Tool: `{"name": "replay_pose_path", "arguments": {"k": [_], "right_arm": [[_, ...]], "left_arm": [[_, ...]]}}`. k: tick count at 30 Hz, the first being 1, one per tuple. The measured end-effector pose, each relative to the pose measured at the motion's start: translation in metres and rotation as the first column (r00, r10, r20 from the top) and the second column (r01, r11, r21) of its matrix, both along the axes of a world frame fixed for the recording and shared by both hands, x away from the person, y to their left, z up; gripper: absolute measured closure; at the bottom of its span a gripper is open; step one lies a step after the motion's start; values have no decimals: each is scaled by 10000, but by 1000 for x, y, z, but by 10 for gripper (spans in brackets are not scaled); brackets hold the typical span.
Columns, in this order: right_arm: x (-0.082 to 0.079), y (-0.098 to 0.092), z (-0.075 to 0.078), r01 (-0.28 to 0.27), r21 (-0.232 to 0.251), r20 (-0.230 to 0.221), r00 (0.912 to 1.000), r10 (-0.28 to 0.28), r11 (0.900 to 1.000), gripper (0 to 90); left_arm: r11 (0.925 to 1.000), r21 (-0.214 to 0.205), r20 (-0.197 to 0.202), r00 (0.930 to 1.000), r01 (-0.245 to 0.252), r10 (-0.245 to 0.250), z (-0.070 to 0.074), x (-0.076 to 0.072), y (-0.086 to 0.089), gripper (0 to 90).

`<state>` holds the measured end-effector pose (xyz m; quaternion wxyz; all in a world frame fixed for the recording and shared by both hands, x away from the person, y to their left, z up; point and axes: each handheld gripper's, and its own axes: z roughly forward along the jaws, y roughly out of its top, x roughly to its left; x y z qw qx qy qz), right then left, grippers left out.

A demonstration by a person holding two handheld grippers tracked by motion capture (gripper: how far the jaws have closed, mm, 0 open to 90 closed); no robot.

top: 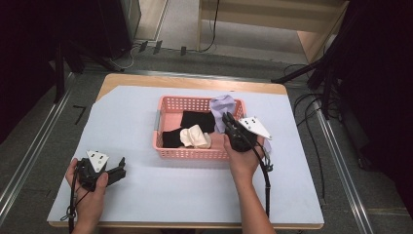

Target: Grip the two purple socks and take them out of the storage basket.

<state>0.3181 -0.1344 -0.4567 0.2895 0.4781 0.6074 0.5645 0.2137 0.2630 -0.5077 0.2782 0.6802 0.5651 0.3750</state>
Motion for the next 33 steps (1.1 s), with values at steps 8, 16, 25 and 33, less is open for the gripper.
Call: {"name": "replay_pose_path", "arguments": {"k": [8,16,25,33], "right_arm": [[-3,-20,10,818,152,838,9930,-828,9965,833],[-6,-58,13,1795,368,871,9794,-1820,9831,832],[-6,-87,-1,2686,389,269,9626,-2697,9625,831],[-5,-99,-23,3131,36,-507,9486,-3125,9497,828]], "left_arm": [[10000,48,-27,10000,27,-27,0,0,0,148],[10000,71,-20,10000,10,-10,0,0,0,148],[10000,-9,81,9999,-93,93,0,-1,0,148],[9998,-64,184,9997,-163,164,0,-2,1,147]]}}
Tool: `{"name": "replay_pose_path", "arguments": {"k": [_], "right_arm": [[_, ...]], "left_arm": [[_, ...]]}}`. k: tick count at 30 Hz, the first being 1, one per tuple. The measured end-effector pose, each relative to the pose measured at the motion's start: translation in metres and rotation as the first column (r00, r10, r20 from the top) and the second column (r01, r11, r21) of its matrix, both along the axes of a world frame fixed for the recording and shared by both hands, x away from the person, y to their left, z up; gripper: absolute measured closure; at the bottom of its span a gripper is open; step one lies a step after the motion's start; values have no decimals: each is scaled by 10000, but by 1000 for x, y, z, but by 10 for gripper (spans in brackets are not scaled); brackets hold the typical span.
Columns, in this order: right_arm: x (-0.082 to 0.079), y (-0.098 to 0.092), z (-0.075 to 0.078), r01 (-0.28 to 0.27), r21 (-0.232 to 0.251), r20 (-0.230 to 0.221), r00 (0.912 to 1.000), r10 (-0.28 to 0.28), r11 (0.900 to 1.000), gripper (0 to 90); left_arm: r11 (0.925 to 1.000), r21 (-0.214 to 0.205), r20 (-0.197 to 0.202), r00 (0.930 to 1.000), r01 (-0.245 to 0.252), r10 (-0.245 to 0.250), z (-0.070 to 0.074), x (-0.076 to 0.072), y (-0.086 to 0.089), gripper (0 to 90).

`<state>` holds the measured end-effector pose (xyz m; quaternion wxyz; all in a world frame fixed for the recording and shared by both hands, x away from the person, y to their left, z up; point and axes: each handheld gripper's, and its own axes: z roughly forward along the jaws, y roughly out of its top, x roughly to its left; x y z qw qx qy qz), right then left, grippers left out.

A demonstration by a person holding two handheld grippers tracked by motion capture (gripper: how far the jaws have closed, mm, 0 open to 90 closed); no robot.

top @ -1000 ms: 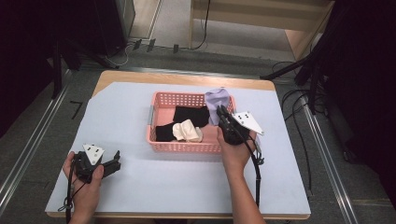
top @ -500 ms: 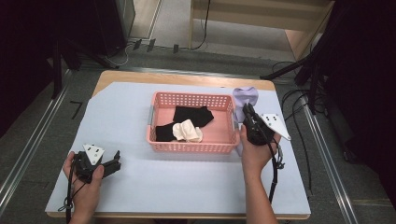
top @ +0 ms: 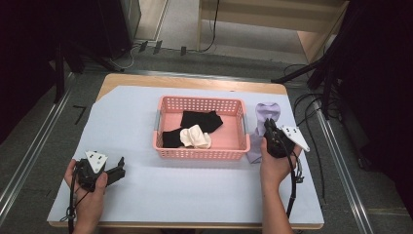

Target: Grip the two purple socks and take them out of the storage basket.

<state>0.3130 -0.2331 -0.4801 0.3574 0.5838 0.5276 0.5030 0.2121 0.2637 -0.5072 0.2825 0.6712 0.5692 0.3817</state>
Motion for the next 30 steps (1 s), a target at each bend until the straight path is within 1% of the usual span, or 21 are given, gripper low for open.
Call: {"name": "replay_pose_path", "arguments": {"k": [3,5,6,7,8,9,10,11,12,13,16,21,23,24,26,29,30], "right_arm": [[2,-3,-11,-85,63,-546,9985,89,9999,818],[3,-5,-17,-296,472,-924,9951,338,9984,798],[3,-6,-19,-394,629,-992,9940,455,9972,781],[3,-6,-21,-410,660,-1009,9938,475,9970,753],[3,-6,-21,-410,660,-1009,9938,475,9970,753],[2,-7,-23,-397,804,-993,9939,476,9960,655],[2,-7,-23,-342,928,-1018,9939,436,9951,622],[1,-7,-23,-352,816,-975,9943,432,9960,589],[1,-7,-23,-352,816,-975,9943,432,9960,589],[0,-7,-23,-310,768,-909,9951,379,9966,535],[-2,-8,-23,-437,659,-1003,9937,502,9969,504],[-7,-9,-24,-549,496,-915,9940,592,9973,444],[-8,-10,-23,-593,471,-929,9936,635,9971,440],[-9,-10,-23,-656,476,-863,9938,696,9967,431],[-14,-11,-22,-835,274,-820,9930,854,9961,405],[-19,-14,-21,-955,141,-720,9927,963,9953,382],[-21,-16,-20,-973,85,-752,9924,977,9952,374]], "left_arm": [[10000,-21,32,10000,-1,1,0,0,0,147],[10000,-29,52,10000,12,-12,0,0,1,147],[10000,-9,54,10000,14,-14,0,0,1,147],[10000,-11,56,10000,13,-13,0,0,1,147],[10000,-11,56,10000,13,-13,0,0,1,146],[10000,-13,66,10000,-1,1,0,0,1,146],[10000,-10,40,10000,-16,16,0,0,0,146],[10000,-7,26,10000,-28,28,0,0,0,146],[10000,-7,26,10000,-28,28,0,0,0,146],[10000,-12,41,10000,-28,28,0,0,0,146],[10000,-31,95,10000,20,-19,0,-1,1,146],[10000,-42,111,9999,22,-22,0,-1,1,146],[10000,-39,112,9999,23,-23,0,-1,1,146],[10000,-40,111,9999,24,-23,0,-1,1,146],[10000,-36,126,9999,32,-32,0,-1,1,146],[10000,-33,130,9999,35,-35,0,-1,1,146],[10000,-35,132,9999,32,-31,0,-1,1,146]]}}
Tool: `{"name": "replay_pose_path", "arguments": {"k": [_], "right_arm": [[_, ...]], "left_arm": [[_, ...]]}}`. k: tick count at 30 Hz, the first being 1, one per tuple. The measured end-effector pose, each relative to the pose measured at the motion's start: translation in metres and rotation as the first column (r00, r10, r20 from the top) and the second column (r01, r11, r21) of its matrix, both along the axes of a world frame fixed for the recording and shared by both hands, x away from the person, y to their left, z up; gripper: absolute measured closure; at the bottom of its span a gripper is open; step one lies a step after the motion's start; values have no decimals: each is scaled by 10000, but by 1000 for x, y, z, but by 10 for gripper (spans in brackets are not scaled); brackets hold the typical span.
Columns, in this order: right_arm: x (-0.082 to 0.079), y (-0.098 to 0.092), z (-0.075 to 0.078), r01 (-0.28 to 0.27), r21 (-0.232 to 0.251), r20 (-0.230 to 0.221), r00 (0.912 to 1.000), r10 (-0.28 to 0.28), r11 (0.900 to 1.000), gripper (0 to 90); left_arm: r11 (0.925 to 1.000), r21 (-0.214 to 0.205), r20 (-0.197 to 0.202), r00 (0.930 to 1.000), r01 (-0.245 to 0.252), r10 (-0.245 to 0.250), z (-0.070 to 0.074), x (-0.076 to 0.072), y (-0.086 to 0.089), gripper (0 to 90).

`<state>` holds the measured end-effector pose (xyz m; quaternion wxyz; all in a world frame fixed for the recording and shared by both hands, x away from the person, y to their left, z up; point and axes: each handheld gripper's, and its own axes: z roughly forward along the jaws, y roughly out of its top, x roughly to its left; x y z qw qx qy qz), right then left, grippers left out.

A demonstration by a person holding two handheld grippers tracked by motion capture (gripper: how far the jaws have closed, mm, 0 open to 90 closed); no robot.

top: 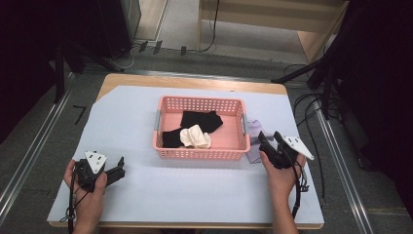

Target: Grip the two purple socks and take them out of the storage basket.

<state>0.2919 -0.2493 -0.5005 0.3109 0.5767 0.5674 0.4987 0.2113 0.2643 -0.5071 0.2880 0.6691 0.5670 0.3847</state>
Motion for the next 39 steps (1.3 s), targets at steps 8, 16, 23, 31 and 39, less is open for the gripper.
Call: {"name": "replay_pose_path", "arguments": {"k": [8,16,23,31,39], "right_arm": [[-14,-16,3,-11,-161,170,9999,13,9999,342],[-35,-37,4,87,-326,216,9997,-80,9994,330],[-54,-57,-1,219,-595,105,9997,-213,9980,328],[-71,-73,-5,421,-501,-41,9991,-423,9979,326],[-94,-87,-12,590,-568,-159,9981,-600,9966,327]], "left_arm": [[10000,14,-4,10000,17,-17,0,0,0,146],[10000,34,3,10000,19,-19,0,0,0,146],[10000,-16,55,10000,-20,21,0,-1,0,146],[10000,-33,86,10000,-47,48,0,-1,0,146],[10000,-58,110,9999,-28,29,0,-2,0,146]]}}
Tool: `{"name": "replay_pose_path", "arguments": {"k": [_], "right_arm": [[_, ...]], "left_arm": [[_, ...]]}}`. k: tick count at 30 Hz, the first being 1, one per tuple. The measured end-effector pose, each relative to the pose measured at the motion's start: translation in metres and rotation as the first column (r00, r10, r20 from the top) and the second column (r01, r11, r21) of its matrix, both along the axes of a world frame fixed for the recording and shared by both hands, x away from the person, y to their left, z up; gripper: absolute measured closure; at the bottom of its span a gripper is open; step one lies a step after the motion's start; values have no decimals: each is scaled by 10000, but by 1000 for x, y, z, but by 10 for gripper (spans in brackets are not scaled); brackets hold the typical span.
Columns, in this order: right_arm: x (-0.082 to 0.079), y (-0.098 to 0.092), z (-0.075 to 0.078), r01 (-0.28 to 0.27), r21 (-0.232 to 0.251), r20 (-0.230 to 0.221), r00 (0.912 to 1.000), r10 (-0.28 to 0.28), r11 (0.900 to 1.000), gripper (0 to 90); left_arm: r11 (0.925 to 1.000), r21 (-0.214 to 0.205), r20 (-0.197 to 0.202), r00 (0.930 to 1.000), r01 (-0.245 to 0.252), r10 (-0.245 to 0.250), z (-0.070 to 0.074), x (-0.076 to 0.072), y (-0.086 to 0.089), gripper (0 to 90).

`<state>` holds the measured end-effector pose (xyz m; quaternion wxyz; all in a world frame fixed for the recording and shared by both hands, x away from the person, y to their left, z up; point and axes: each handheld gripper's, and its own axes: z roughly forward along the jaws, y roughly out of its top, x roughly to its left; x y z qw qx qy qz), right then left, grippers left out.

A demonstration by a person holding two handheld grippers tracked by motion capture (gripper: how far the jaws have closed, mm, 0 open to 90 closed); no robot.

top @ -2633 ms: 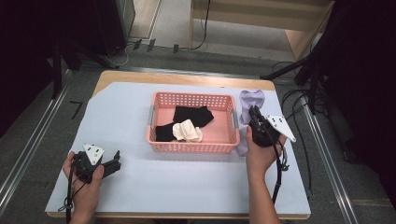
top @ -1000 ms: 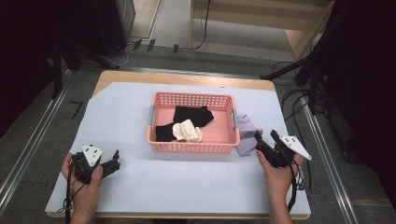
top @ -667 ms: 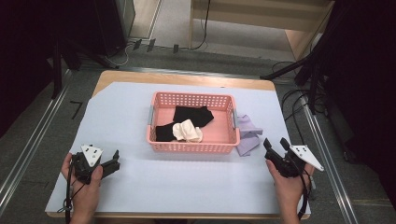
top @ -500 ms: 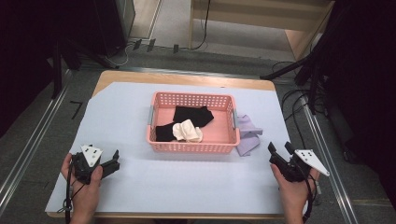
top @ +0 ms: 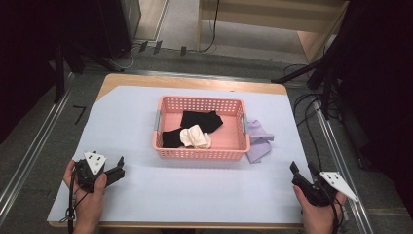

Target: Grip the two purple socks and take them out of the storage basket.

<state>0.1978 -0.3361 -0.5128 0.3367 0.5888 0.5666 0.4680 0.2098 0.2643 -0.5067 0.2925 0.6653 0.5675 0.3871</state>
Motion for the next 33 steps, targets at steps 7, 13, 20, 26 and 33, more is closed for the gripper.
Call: {"name": "replay_pose_path", "arguments": {"k": [7,13,20,26,33], "right_arm": [[-12,-13,-10,473,167,-230,9986,-469,9987,340],[-8,-17,-14,582,323,-669,9962,-559,9978,355],[-5,-15,-14,460,219,-985,9942,-436,9987,359],[-4,-15,-14,381,191,-1142,9928,-357,9991,363],[-3,-15,-14,405,298,-1107,9932,-370,9987,366]], "left_arm": [[10000,77,-24,10000,11,-11,0,1,0,146],[10000,100,-60,10000,7,-6,0,1,-1,146],[10000,53,19,10000,43,-44,-1,0,-1,147],[9999,96,-28,10000,42,-41,-1,1,-1,146],[10000,77,-6,10000,47,-47,0,0,-1,147]]}}
